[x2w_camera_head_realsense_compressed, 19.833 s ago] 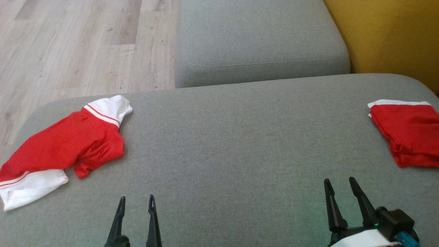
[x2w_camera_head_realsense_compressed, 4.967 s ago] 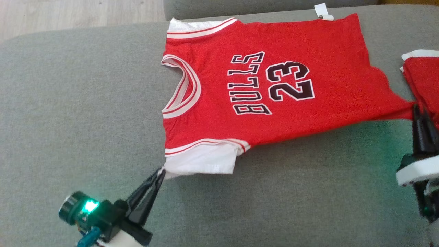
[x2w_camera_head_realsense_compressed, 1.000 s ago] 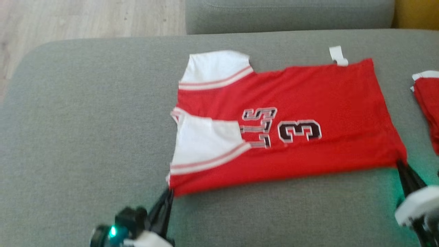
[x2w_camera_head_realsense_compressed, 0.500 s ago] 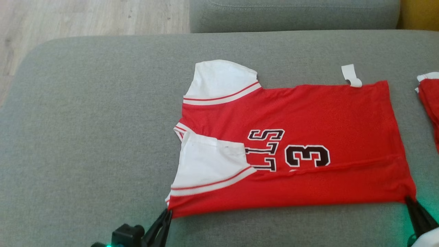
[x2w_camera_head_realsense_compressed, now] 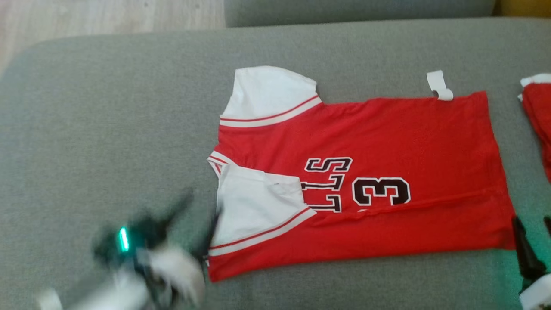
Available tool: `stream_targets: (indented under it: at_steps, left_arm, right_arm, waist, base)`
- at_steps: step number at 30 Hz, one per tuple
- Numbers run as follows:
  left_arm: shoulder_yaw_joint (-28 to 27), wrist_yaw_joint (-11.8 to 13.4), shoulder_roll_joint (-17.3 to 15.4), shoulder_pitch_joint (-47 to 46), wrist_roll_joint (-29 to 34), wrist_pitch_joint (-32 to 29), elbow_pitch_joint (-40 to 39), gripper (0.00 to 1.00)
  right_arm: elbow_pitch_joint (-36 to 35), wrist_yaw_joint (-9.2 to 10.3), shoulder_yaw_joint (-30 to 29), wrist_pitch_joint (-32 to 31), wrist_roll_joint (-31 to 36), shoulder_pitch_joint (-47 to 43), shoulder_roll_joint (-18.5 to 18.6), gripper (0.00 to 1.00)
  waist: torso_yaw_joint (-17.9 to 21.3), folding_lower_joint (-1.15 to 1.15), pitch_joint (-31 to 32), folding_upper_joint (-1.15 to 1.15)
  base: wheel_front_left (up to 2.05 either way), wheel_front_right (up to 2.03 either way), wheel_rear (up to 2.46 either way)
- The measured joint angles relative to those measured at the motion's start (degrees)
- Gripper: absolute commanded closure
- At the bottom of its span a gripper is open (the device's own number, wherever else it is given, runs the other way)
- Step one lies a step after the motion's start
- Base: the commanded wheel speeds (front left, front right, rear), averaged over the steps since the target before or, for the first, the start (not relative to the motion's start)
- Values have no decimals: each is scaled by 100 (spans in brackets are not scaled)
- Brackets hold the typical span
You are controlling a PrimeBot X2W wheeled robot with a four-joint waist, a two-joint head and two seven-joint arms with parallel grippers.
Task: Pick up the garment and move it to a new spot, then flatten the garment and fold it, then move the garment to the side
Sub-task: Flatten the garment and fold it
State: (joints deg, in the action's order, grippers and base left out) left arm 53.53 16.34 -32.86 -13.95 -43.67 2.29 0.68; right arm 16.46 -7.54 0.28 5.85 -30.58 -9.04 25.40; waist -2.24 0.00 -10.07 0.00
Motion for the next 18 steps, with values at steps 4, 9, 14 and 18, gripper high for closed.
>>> stream_targets:
  at_steps: [4,9,14,18]
  left_arm:
    - [-254,-520,-140,-1651,114,-567,13,0]
    - [-392,-1326,-118,-3460,-86,-1684,722,0]
    - [-343,-1849,64,-4689,-55,-2528,2013,0]
    - [-164,-2051,249,-5322,186,-2758,2998,0]
  right_arm:
    - [-401,0,-230,-146,327,54,-151,0]
    - [-865,0,-212,-345,578,461,-291,0]
    - [-1045,0,-82,-394,698,921,-359,0]
    - [-1038,0,31,-386,699,1051,-504,0]
  waist:
    - [97,0,-235,0]
    - [336,1,-626,0]
    - [703,1,-1035,0]
    - [1022,2,-1355,0]
  base:
    - [0,0,0]
    - [0,0,0]
    - [0,0,0]
    - [0,0,0]
